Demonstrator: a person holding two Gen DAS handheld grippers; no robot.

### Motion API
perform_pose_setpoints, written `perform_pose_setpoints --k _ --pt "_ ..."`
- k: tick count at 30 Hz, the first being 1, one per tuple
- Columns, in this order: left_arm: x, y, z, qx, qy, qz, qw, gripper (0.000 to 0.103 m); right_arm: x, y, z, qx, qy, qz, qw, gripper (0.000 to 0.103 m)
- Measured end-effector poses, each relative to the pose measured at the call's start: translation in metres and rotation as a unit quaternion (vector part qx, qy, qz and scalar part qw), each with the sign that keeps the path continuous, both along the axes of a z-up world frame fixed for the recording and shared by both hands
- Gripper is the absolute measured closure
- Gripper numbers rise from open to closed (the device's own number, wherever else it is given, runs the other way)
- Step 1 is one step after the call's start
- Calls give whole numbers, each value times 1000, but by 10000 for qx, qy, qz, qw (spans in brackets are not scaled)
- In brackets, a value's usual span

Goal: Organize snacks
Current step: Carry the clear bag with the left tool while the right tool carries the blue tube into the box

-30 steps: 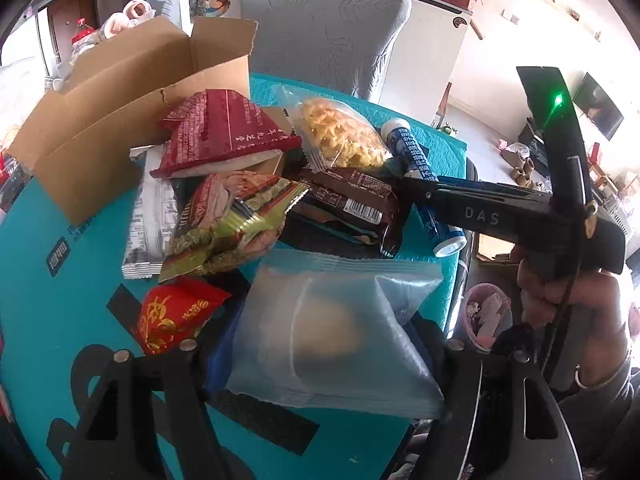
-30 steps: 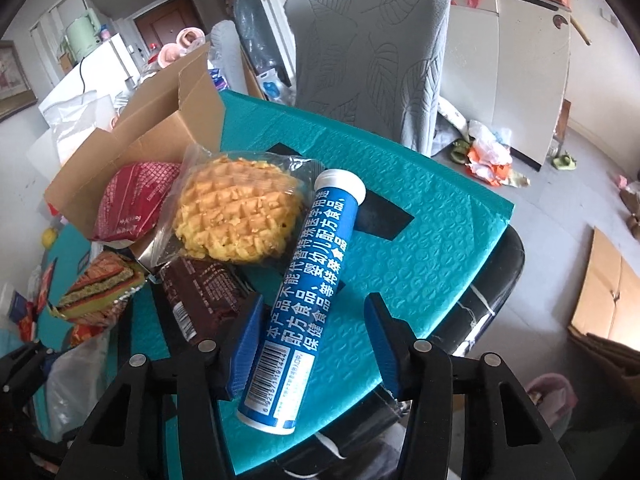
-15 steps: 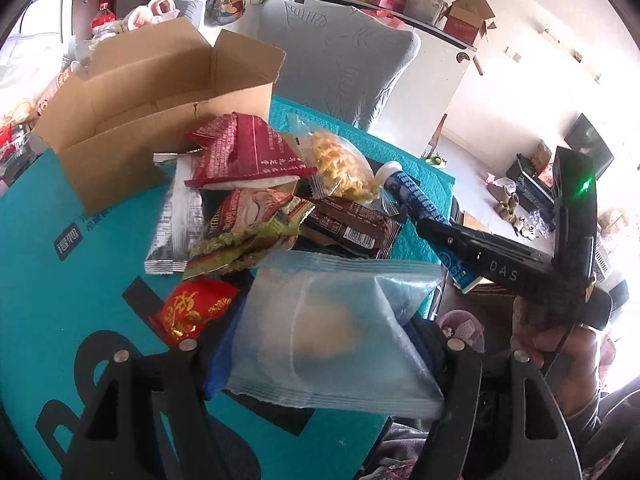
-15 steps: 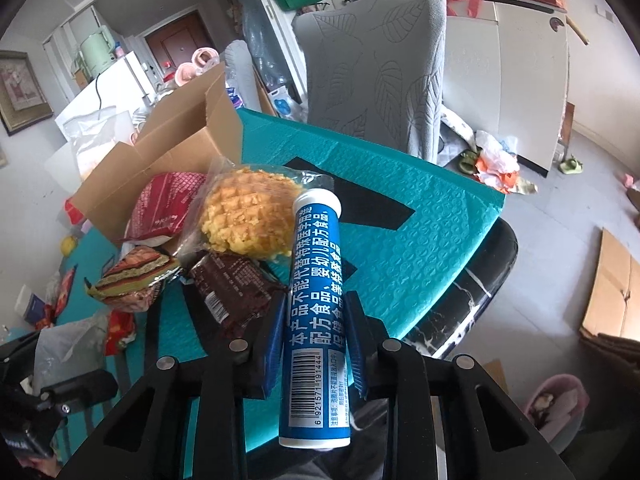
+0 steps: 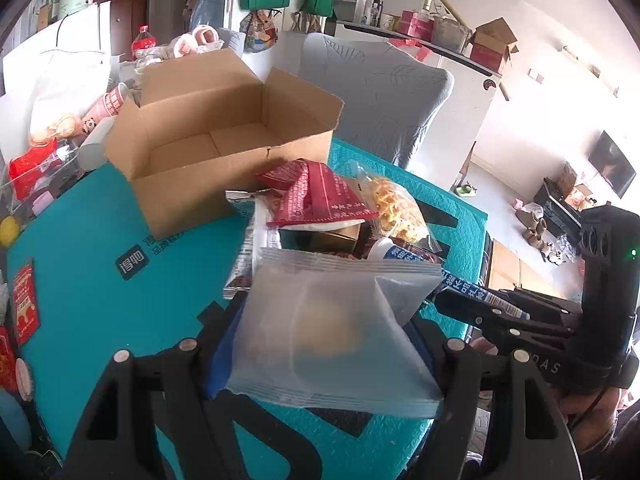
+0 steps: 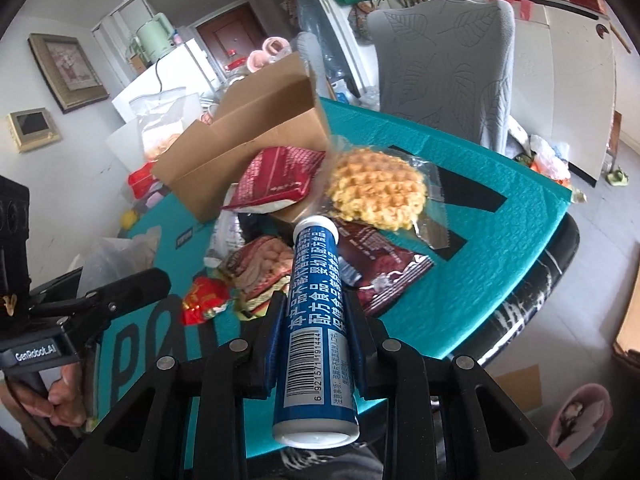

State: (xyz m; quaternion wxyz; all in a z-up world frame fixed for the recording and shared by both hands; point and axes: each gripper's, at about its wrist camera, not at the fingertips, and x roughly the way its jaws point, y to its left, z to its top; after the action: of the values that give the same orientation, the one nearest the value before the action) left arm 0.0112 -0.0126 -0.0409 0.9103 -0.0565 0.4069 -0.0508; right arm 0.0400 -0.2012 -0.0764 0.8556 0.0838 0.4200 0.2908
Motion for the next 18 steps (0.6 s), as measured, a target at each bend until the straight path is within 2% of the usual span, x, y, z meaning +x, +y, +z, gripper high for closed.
perform_pose_setpoints --k 8,18 --pt "10 27 17 90 -251 248 9993 32 4 26 22 -2 -286 237 9993 75" --pt "31 41 43 69 -662 329 9972 32 21 43 61 -41 -913 382 9951 75"
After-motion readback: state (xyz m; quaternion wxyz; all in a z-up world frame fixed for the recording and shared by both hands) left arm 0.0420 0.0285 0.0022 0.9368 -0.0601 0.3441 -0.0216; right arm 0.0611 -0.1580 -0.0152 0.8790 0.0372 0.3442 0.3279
